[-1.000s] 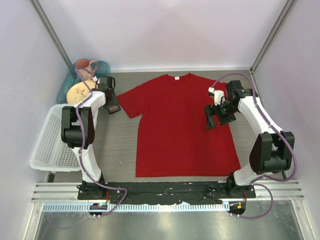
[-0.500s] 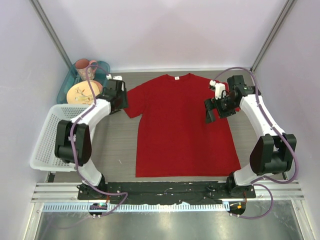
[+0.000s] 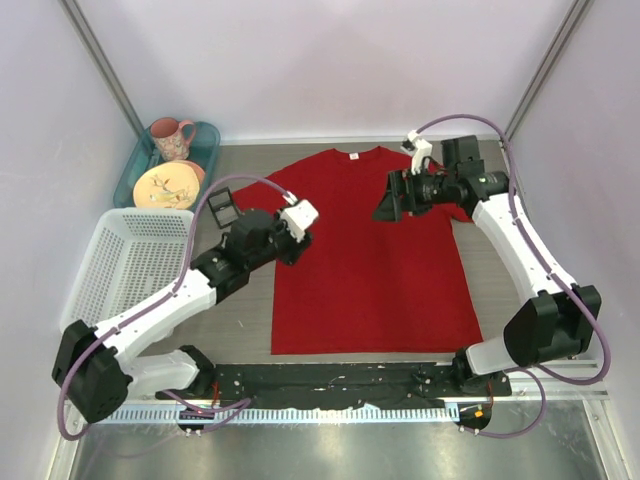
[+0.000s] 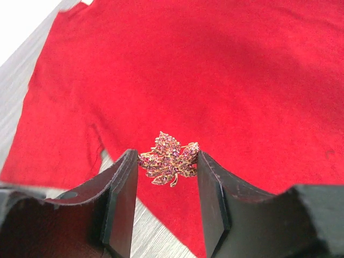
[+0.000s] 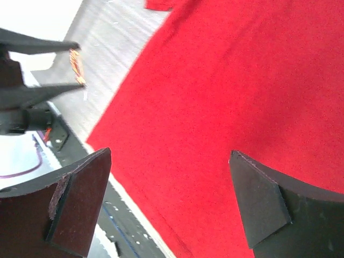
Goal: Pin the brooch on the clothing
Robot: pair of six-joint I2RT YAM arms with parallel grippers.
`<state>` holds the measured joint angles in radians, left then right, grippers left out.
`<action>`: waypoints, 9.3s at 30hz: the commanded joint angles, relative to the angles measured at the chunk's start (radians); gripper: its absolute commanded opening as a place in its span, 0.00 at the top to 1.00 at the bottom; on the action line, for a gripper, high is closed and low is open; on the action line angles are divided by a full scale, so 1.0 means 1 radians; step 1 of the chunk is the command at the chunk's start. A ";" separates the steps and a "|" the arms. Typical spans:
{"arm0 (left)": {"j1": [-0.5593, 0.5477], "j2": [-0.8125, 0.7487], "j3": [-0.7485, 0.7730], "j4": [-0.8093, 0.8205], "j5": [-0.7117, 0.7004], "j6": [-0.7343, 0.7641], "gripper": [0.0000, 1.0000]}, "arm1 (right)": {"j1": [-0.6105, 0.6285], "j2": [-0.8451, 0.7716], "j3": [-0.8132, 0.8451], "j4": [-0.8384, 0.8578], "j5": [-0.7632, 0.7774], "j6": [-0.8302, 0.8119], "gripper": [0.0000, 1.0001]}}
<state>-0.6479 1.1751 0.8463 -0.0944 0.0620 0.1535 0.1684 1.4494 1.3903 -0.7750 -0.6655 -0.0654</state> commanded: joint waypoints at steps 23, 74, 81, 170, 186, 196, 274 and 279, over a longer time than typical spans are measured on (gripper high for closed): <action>-0.280 -0.020 -0.006 0.190 -0.050 0.193 0.64 | 0.327 0.022 -0.160 0.358 -0.189 0.288 0.38; 0.274 0.241 0.418 -0.232 1.015 -0.816 0.36 | 0.649 -0.616 -0.902 1.183 0.397 -1.602 0.99; 0.248 0.279 0.413 -0.225 1.029 -0.828 0.48 | 0.738 -0.601 -0.932 1.254 0.414 -1.656 0.99; 0.215 0.241 0.438 -0.232 0.966 -0.589 0.50 | 0.839 -0.650 -0.827 1.013 0.484 -1.824 0.99; 0.146 0.302 0.453 -0.234 1.007 -0.690 0.61 | 0.839 -0.655 -0.826 0.990 0.497 -1.811 0.99; 0.151 0.223 0.407 -0.084 1.021 -0.707 1.00 | 0.839 -0.650 -0.840 1.049 0.596 -1.759 0.96; 0.175 0.011 0.313 0.501 0.334 -0.675 1.00 | 0.393 -0.020 -0.014 1.013 0.127 0.460 0.37; 0.175 0.017 0.301 0.490 0.334 -0.683 1.00 | 0.396 -0.017 -0.008 1.011 0.132 0.438 0.49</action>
<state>-0.4763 1.1938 1.1580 0.3523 0.3882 -0.5175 0.5575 1.4342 1.3331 0.1776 -0.5560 0.3946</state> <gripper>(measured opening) 0.020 0.571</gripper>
